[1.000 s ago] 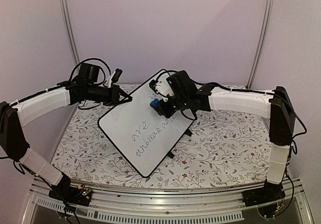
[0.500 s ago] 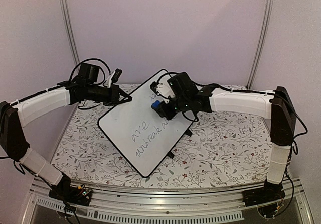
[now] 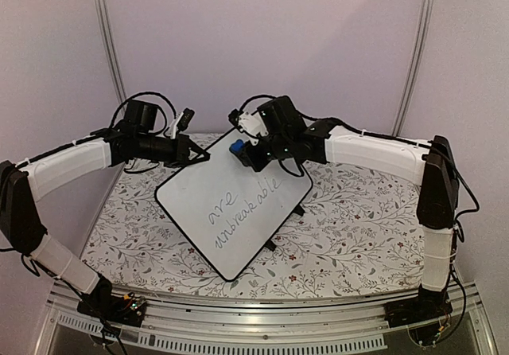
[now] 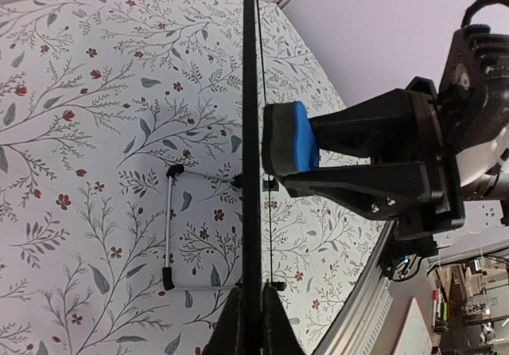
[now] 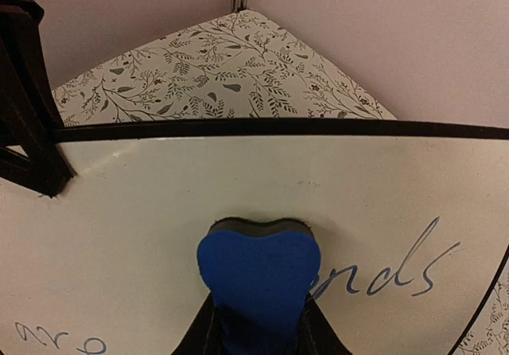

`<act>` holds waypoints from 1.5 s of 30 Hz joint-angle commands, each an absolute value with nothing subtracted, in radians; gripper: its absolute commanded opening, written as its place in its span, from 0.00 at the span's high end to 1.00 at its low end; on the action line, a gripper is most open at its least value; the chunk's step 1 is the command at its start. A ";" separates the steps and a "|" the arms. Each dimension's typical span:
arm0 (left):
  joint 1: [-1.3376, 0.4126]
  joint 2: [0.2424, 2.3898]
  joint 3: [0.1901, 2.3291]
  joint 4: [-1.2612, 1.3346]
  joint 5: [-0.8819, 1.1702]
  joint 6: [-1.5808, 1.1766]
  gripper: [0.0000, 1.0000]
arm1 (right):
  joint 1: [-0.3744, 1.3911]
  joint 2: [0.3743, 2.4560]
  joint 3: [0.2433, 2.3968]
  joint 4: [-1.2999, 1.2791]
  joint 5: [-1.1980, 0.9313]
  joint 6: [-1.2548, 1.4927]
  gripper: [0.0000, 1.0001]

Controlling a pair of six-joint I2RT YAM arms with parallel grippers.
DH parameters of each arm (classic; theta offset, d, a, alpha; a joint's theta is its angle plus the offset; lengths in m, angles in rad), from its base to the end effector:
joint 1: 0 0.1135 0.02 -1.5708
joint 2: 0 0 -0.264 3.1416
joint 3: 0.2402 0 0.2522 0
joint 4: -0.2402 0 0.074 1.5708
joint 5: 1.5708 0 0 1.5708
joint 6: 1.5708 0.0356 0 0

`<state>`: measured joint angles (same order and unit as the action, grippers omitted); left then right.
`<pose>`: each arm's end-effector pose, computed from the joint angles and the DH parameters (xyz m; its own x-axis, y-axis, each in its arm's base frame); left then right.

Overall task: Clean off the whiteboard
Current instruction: Erase the whiteboard at the center of the board.

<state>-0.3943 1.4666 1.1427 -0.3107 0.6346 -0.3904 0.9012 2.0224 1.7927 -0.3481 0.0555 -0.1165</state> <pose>0.2934 -0.1449 0.2941 -0.7917 -0.0025 -0.6110 0.4854 0.6046 -0.6315 0.2990 0.3745 0.2939 -0.2491 -0.5016 -0.8285 -0.7883 0.6019 -0.1275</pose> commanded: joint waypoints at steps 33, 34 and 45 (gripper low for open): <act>-0.394 1.473 1.130 -0.261 0.646 -0.331 1.00 | 0.887 2.040 1.762 -0.348 0.115 -0.125 0.80; -0.394 1.474 1.131 -0.261 0.644 -0.330 1.00 | 0.887 2.048 1.783 -0.351 0.116 -0.129 0.80; -0.393 1.469 1.130 -0.262 0.646 -0.330 1.00 | 0.887 2.037 1.700 -0.352 0.141 -0.120 0.81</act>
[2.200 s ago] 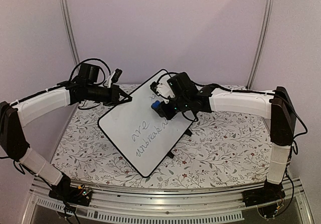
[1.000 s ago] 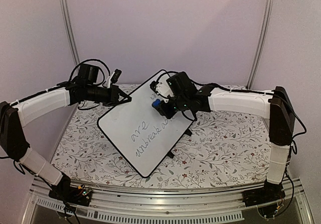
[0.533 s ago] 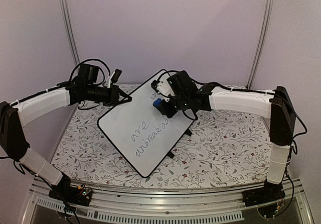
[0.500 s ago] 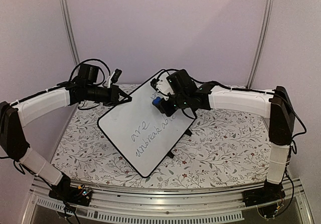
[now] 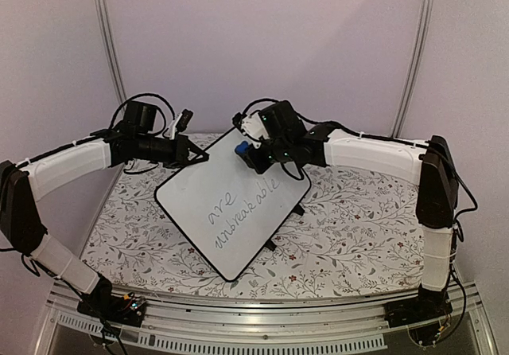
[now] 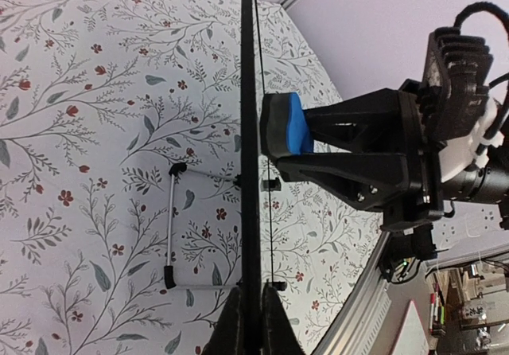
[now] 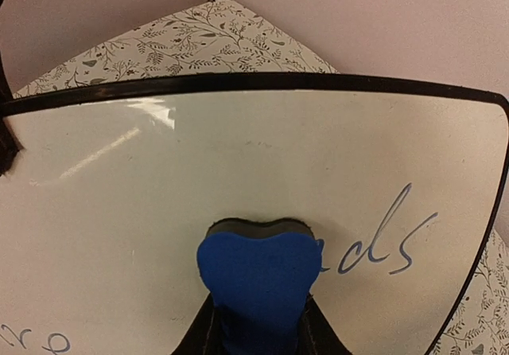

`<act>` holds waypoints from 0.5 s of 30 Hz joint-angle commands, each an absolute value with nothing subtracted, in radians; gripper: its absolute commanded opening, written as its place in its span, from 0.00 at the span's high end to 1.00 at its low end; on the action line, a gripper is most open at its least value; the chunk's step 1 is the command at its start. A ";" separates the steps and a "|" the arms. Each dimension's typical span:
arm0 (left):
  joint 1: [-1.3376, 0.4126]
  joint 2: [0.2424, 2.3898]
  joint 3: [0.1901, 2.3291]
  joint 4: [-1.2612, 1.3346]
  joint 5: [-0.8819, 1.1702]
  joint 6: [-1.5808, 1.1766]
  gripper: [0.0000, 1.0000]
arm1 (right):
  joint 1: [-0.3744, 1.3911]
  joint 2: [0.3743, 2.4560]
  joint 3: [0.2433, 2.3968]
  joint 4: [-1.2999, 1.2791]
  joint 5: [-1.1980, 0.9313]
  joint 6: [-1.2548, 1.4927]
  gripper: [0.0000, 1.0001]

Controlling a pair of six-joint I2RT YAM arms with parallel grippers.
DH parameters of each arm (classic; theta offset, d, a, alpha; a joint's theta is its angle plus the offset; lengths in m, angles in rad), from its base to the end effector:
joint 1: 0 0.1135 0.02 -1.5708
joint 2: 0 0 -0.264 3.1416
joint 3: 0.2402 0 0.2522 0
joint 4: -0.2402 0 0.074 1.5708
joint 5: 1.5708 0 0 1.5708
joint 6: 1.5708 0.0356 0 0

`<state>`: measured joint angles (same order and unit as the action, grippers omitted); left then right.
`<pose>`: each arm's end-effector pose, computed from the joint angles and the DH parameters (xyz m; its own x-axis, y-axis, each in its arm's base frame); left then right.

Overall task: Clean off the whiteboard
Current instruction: Erase the whiteboard at the center of the board.

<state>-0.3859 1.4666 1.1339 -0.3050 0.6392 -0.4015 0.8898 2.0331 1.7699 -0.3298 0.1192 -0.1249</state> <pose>0.2941 -0.1424 0.2917 -0.7993 -0.0138 -0.6008 0.4713 0.6059 -0.6409 0.3058 0.3707 0.2829 -0.2607 -0.5182 -0.8145 -0.7476 0.6422 -0.1692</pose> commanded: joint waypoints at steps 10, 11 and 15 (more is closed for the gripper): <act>-0.393 1.473 1.129 -0.261 0.645 -0.330 1.00 | 0.887 1.951 1.521 -0.309 0.153 -0.088 0.81; -0.394 1.473 1.129 -0.262 0.646 -0.330 1.00 | 0.887 1.946 1.518 -0.306 0.151 -0.086 0.81; -0.394 1.473 1.129 -0.262 0.645 -0.330 1.00 | 0.887 1.952 1.550 -0.303 0.153 -0.090 0.81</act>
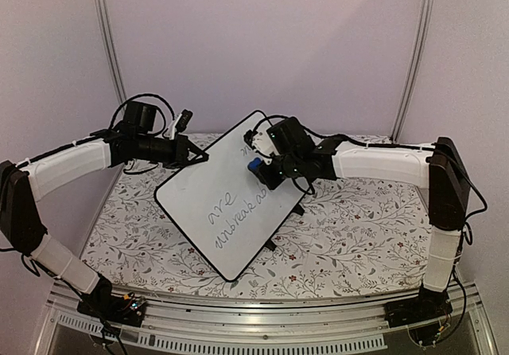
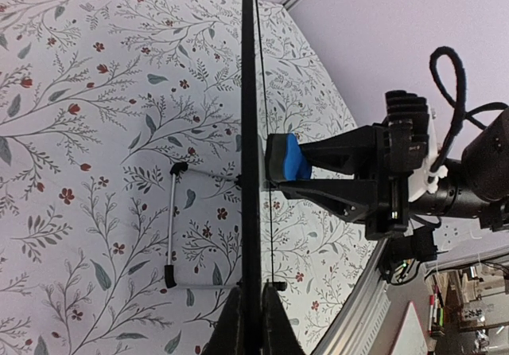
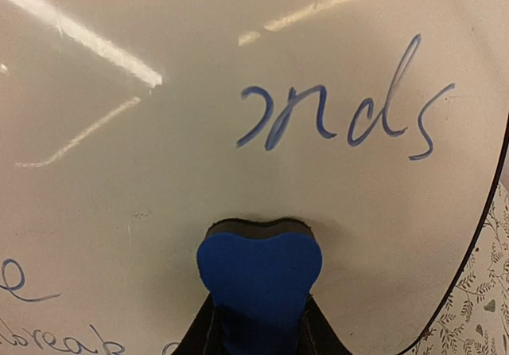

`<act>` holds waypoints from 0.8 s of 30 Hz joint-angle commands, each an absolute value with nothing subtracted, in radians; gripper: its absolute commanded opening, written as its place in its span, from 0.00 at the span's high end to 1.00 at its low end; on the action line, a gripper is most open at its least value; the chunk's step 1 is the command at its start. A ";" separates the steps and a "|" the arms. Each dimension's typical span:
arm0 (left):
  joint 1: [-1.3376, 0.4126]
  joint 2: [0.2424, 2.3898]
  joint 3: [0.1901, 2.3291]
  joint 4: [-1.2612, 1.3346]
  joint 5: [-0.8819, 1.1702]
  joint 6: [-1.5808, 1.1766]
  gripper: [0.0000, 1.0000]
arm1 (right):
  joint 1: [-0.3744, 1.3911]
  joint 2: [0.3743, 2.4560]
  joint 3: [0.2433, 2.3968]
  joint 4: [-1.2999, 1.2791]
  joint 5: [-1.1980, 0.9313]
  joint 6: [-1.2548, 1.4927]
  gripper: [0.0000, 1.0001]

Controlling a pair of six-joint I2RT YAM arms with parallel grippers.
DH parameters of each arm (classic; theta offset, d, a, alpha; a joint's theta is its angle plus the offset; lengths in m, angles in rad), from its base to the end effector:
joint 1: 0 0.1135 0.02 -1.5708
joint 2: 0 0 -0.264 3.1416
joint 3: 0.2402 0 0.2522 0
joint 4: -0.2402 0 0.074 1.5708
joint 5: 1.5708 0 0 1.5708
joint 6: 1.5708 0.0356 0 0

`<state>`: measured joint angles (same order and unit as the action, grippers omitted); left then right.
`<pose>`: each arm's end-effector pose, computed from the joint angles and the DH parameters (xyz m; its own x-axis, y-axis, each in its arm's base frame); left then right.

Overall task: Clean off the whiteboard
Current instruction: Erase the whiteboard at the center of the board.

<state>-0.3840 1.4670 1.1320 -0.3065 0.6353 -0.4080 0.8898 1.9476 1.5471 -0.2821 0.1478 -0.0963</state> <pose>0.2943 -0.1417 0.2908 -0.8038 -0.0196 -0.5945 0.4613 0.6105 -0.6438 0.2879 0.3470 0.2498 -0.3283 -0.5562 -0.7634 -0.7315 0.6611 -0.1671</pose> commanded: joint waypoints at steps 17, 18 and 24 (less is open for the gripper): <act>-0.393 1.466 1.129 -0.261 0.645 -0.328 1.00 | 0.874 2.085 1.805 -0.326 0.182 -0.138 0.80; -0.394 1.466 1.129 -0.262 0.645 -0.327 1.00 | 0.873 2.085 1.798 -0.325 0.183 -0.137 0.80; -0.394 1.465 1.129 -0.261 0.647 -0.327 1.00 | 0.871 2.044 1.683 -0.320 0.182 -0.122 0.80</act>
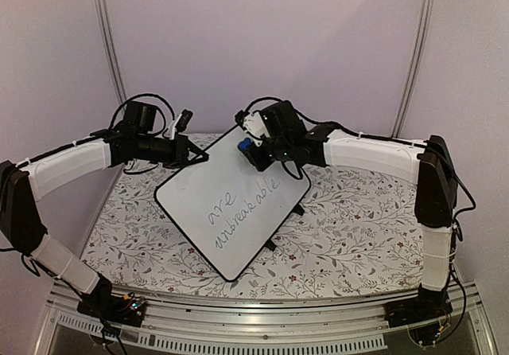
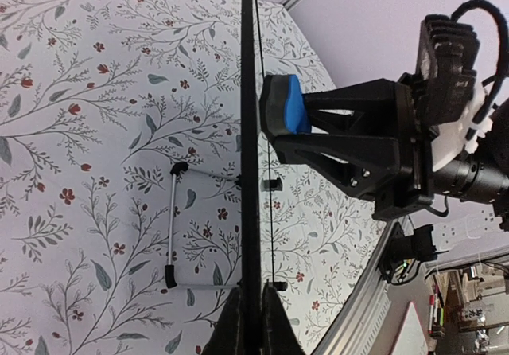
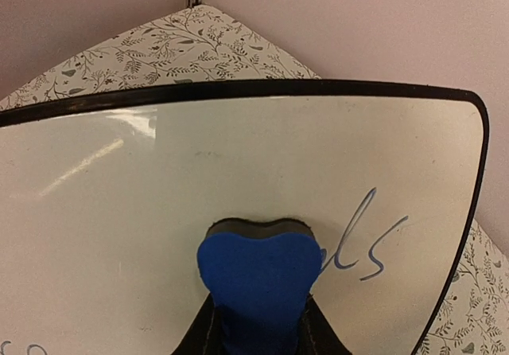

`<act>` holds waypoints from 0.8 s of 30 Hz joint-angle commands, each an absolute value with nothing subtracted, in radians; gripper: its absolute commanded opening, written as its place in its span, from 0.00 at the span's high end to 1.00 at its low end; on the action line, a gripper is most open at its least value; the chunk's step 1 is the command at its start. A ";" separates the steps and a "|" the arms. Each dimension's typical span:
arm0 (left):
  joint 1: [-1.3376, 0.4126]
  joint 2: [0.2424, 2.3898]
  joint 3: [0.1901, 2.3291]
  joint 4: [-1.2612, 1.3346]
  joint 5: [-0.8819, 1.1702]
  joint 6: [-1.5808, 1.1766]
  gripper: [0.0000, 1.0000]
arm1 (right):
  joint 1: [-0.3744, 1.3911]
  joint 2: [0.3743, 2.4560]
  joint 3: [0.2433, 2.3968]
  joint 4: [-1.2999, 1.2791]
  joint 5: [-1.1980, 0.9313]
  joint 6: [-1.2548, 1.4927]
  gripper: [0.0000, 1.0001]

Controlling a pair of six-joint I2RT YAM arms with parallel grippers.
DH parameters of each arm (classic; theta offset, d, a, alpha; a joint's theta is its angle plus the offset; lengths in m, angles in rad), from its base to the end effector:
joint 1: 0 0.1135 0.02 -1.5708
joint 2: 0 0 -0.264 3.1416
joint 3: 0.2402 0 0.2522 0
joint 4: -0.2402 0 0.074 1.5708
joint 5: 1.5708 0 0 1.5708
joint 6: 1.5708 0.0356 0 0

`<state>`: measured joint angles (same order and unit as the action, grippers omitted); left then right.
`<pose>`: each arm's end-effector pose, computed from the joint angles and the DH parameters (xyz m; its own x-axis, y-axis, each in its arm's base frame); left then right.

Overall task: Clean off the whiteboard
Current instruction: Erase the whiteboard at the center of the board.

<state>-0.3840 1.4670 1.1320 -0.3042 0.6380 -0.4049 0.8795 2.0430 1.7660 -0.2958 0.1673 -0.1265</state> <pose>0.2944 -0.1418 0.2910 -0.8015 -0.0174 -0.5977 0.4661 0.6080 -0.6427 0.3130 0.3689 0.2802 -0.2582 -0.5071 -0.8223 -0.7087 0.6779 -0.1956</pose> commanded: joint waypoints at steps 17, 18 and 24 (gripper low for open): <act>-0.394 1.466 1.129 -0.261 0.646 -0.328 1.00 | 0.879 1.980 1.601 -0.291 0.099 -0.094 0.81; -0.393 1.466 1.129 -0.261 0.645 -0.327 1.00 | 0.883 1.985 1.619 -0.294 0.099 -0.098 0.81; -0.393 1.464 1.128 -0.261 0.642 -0.327 1.00 | 0.888 2.041 1.735 -0.327 0.122 -0.126 0.80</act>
<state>-0.3836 1.4670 1.1316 -0.3038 0.6399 -0.4046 0.8795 1.9915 1.6676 -0.3004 0.1349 -0.1055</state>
